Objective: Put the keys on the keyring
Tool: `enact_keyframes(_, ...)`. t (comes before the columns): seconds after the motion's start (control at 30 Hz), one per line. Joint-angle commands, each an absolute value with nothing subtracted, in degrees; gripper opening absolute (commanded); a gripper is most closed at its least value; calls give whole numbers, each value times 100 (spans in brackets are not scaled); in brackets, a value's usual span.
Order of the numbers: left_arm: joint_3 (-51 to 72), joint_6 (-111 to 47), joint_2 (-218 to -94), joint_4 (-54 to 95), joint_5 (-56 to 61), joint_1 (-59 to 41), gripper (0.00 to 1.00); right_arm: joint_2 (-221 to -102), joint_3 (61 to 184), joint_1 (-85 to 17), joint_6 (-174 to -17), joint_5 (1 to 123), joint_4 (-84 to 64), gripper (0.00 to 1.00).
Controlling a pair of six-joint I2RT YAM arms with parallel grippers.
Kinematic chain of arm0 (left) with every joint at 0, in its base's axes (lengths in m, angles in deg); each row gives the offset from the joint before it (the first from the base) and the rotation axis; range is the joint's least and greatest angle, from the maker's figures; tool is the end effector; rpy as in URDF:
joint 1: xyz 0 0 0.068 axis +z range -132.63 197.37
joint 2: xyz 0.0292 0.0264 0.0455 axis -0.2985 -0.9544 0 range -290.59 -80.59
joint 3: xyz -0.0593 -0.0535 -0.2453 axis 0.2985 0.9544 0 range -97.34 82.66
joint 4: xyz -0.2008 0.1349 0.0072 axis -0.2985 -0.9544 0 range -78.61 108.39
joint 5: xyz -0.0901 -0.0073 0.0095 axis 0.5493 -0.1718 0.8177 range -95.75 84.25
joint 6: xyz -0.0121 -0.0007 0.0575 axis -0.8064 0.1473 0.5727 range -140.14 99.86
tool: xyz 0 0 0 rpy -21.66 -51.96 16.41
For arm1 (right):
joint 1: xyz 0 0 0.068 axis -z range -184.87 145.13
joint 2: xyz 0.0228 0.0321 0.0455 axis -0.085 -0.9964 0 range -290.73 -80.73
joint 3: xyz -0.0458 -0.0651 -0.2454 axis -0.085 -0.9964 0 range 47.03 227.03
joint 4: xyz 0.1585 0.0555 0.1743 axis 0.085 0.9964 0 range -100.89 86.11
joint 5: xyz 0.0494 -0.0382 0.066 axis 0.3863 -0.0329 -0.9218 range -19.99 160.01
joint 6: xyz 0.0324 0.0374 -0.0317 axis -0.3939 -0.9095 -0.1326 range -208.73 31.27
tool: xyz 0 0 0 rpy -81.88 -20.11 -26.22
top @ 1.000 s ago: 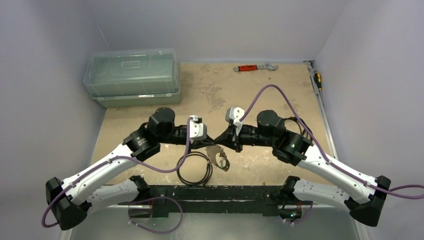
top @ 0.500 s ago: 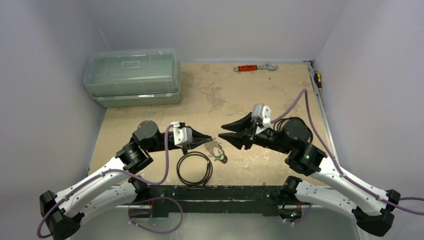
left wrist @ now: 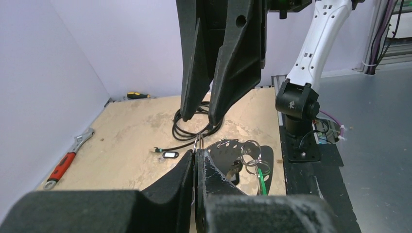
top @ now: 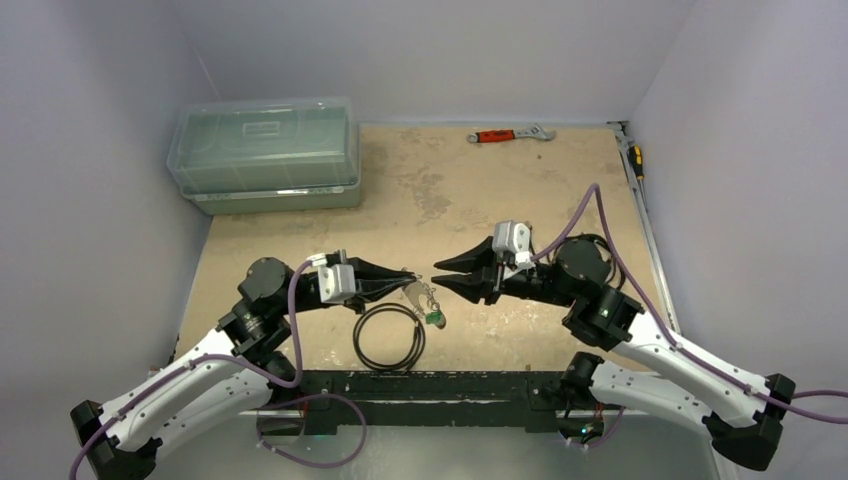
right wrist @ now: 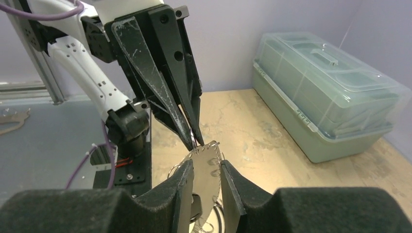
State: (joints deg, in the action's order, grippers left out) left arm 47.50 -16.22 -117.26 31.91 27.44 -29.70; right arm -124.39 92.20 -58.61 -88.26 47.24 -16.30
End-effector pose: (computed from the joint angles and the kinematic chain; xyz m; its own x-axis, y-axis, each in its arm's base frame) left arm 0.0875 -0.1282 0.3388 0.2082 -0.1398 -0.9680 0.9654 0.1880 0.1805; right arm 0.0902 0.1509 0.3647 0.0792 0.0953 -0.9923 -0.9701 0.2366 -0.0547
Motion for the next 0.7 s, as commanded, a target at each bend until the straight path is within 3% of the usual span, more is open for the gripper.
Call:
enact_keyframes(0.0,4785,-1747,-11653,3637,2723,-3003,0,-12635,9375,-5884,-8565,4392,-1862,30)
enact_keyframes(0.67,4811,-1757,-11774,3647,2752,-2994,0,-12894,9491,-5884,-8469,4127,-1975,32)
